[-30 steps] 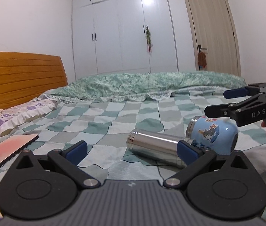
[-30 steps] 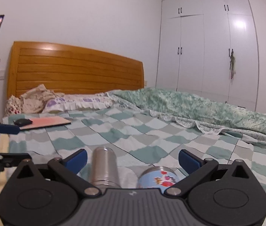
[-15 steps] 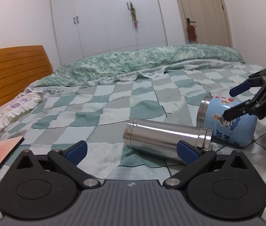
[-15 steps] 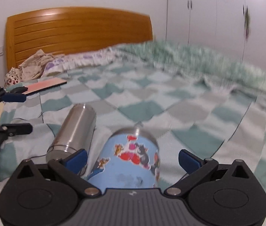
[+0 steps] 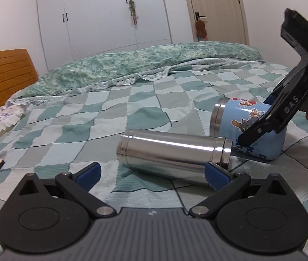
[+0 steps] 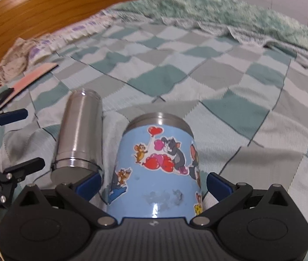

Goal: Flip cup upright
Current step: 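Close the right tool around the blue cup's body and lift it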

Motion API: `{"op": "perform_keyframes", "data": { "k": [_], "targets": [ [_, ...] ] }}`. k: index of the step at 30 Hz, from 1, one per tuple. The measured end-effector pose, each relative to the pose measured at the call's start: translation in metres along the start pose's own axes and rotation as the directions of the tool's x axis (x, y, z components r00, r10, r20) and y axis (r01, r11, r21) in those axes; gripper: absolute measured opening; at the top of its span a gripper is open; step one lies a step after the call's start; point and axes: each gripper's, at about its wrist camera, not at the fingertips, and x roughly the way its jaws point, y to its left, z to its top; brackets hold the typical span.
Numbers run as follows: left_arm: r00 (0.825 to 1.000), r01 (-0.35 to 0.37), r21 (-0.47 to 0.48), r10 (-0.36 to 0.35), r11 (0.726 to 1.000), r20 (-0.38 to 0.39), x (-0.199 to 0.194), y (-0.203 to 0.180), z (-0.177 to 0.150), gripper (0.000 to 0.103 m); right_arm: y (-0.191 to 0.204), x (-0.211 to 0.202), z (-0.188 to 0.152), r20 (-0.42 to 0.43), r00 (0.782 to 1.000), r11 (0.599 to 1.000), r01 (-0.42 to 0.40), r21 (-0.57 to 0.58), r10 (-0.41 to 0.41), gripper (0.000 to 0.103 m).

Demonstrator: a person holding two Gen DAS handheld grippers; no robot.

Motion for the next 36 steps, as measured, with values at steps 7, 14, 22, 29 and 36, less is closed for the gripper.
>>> {"op": "perform_keyframes", "data": {
  "k": [7,14,22,29,36],
  "targets": [
    [1.000,0.021,-0.005,-0.021,1.000,0.003,0.006,-0.003,0.002,0.103,-0.003,0.005,0.000,-0.050,0.999,0.999,-0.012,0.049,0.014,0.083],
    [0.999,0.040,-0.015,-0.040,0.999,0.036,-0.015,-0.010,0.008,0.103,-0.005,-0.010,-0.007,-0.016,1.000,0.993,-0.001,0.116,0.003,0.083],
    [0.993,0.070,-0.012,-0.068,0.998,0.097,-0.064,-0.021,0.019,0.103,0.011,-0.056,-0.024,0.046,0.998,0.982,0.025,0.188,-0.034,0.083],
    [0.987,0.100,-0.042,-0.094,0.994,0.127,-0.115,-0.030,0.016,0.103,0.041,-0.103,-0.056,0.069,0.995,0.969,0.054,0.240,-0.072,0.083],
    [0.988,0.115,-0.048,-0.109,0.992,0.112,-0.154,-0.044,-0.003,0.103,0.062,-0.130,-0.109,0.090,0.987,0.932,0.091,0.350,-0.130,0.083]
  ]
}}
